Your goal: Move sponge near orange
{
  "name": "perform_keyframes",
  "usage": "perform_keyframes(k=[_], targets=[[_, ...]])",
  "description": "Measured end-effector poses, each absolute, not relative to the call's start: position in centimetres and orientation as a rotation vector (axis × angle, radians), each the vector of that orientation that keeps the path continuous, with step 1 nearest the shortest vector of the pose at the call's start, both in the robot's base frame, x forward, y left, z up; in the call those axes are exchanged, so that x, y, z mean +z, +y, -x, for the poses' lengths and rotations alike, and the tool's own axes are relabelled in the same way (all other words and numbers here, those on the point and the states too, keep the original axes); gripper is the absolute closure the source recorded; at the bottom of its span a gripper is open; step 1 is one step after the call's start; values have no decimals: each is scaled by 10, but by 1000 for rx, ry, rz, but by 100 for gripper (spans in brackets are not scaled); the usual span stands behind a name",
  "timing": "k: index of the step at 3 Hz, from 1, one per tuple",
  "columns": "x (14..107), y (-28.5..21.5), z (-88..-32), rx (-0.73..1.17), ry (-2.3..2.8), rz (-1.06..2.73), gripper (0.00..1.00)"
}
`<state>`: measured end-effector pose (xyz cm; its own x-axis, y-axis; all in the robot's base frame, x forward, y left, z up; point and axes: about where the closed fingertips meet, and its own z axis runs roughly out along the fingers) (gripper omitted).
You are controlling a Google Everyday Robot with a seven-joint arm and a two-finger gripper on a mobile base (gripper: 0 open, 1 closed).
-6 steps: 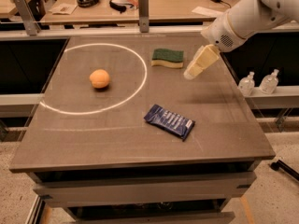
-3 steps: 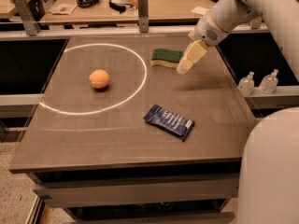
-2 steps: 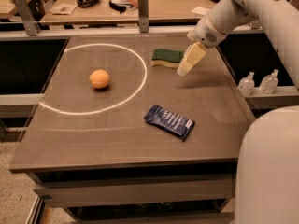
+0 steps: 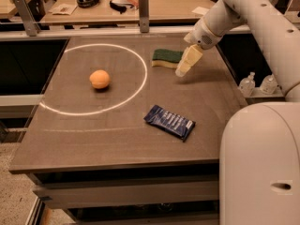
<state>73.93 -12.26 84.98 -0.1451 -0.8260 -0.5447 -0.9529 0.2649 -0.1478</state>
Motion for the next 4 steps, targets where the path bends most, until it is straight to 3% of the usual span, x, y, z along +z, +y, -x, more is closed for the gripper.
perform_keyframes(k=[3,4], targets=[[823,-110,-750,347,2080,1646,3],[822,-104,-751,352,2081,1661,25]])
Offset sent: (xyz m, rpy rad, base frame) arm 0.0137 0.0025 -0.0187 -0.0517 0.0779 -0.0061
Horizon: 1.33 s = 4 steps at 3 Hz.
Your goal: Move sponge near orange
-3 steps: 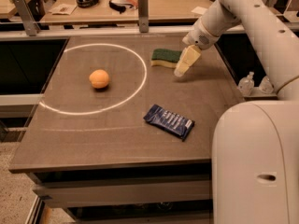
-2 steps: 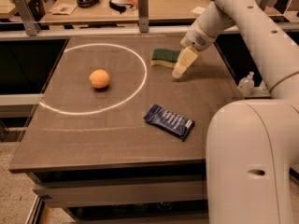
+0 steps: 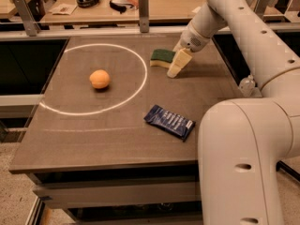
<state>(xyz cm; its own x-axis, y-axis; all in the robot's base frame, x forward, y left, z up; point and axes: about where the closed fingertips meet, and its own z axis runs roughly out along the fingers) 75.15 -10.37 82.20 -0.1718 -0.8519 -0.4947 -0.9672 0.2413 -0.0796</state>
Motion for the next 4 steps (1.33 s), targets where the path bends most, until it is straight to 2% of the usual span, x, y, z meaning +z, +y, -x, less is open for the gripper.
perform_keyframes(k=[3,4], targets=[[828,-108,-749,347,2120,1667,96],[844,-107,-729,390,2102,1685,100]])
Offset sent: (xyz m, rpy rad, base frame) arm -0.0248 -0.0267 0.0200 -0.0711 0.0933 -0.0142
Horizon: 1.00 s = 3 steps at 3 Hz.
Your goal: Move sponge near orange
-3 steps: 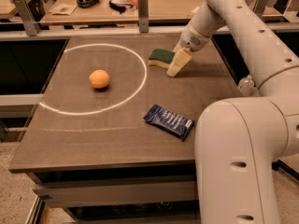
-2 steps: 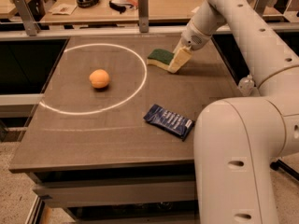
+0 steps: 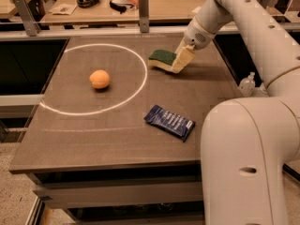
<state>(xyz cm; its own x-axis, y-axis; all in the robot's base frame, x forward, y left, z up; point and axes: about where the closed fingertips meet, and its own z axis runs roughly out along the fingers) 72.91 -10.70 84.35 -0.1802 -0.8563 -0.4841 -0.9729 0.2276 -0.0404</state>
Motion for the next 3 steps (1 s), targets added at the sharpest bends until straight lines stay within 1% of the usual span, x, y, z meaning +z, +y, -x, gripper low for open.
perform_keyframes(k=[2,3], targets=[[869,-89,-674,560,1926,1679,100],[857,-69,-658,595,1847,1654,100]])
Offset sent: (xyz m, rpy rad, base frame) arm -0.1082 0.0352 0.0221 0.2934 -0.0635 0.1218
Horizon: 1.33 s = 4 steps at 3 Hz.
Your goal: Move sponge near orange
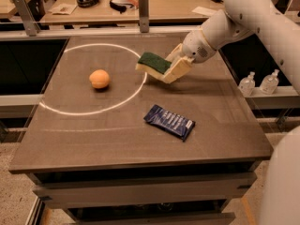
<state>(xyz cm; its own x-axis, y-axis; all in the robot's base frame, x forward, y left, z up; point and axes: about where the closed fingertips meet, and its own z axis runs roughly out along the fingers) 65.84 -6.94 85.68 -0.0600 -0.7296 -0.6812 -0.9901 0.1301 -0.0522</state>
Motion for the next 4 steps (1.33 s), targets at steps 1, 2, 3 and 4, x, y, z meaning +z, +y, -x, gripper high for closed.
perform_keyframes(k=[1,2,3,4], targets=[[849,-52,-660,576,1813,1627,100],[846,-28,-657,577,1779,1643,100],[844,-13,-646,593,1775,1659,100],[846,3,-640,609,1757,1687,100]])
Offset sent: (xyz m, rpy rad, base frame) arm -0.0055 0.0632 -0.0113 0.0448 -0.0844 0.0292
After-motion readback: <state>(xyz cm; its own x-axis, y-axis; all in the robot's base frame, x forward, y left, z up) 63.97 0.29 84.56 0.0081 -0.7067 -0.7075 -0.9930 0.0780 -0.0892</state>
